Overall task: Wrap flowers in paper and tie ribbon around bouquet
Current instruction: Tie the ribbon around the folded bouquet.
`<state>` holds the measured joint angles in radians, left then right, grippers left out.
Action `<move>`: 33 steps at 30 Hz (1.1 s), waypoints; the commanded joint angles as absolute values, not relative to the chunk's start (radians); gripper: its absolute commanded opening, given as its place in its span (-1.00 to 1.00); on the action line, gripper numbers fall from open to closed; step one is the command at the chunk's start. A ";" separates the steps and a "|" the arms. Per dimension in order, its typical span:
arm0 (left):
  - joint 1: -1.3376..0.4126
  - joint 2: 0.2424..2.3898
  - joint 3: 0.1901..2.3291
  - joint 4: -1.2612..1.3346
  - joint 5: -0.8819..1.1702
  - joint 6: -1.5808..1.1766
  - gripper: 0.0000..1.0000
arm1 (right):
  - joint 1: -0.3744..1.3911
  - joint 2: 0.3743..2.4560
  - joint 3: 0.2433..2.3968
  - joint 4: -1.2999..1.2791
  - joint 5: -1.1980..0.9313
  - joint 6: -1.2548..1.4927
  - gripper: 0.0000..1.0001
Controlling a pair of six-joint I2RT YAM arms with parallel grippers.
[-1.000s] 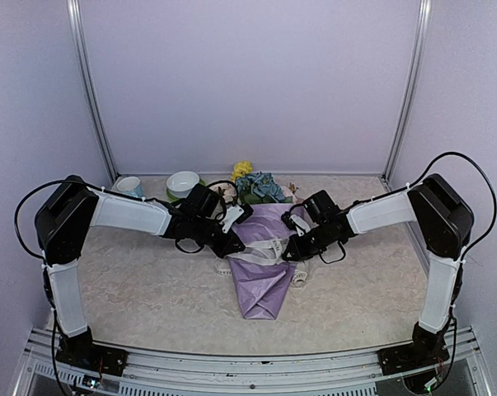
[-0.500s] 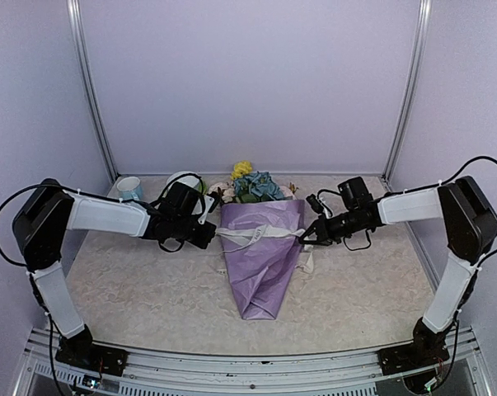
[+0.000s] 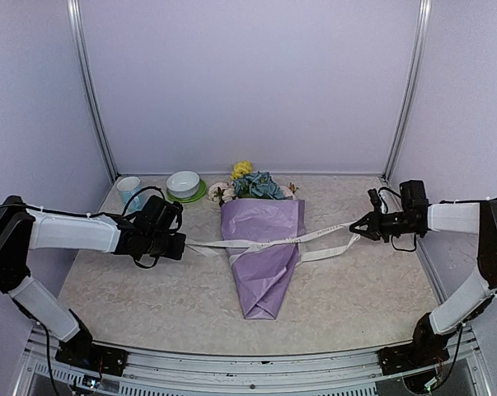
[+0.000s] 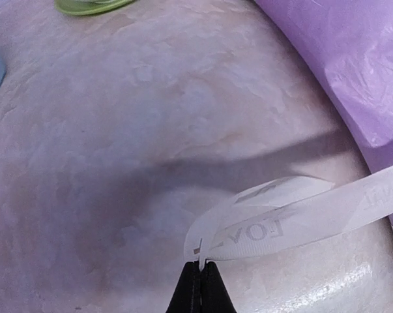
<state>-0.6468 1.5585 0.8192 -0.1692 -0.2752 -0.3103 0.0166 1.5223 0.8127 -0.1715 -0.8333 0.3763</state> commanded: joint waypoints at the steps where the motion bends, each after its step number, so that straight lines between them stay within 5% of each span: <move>1: -0.608 1.450 0.765 -0.225 -0.376 -0.433 -1.00 | -0.105 1.446 0.735 -0.176 -0.792 0.464 -1.00; 14: -0.465 1.301 0.619 -0.229 -0.355 -0.522 -1.00 | -0.290 1.339 0.686 -0.187 -0.722 0.531 -1.00; 22: -0.302 1.086 0.543 -0.156 -0.363 -0.545 -1.00 | -0.309 1.454 0.677 -0.120 -0.599 0.513 -1.00; 33: -0.022 1.047 0.504 -0.116 -0.291 -0.476 -1.00 | -0.412 1.545 0.688 -0.100 -0.520 0.511 -1.00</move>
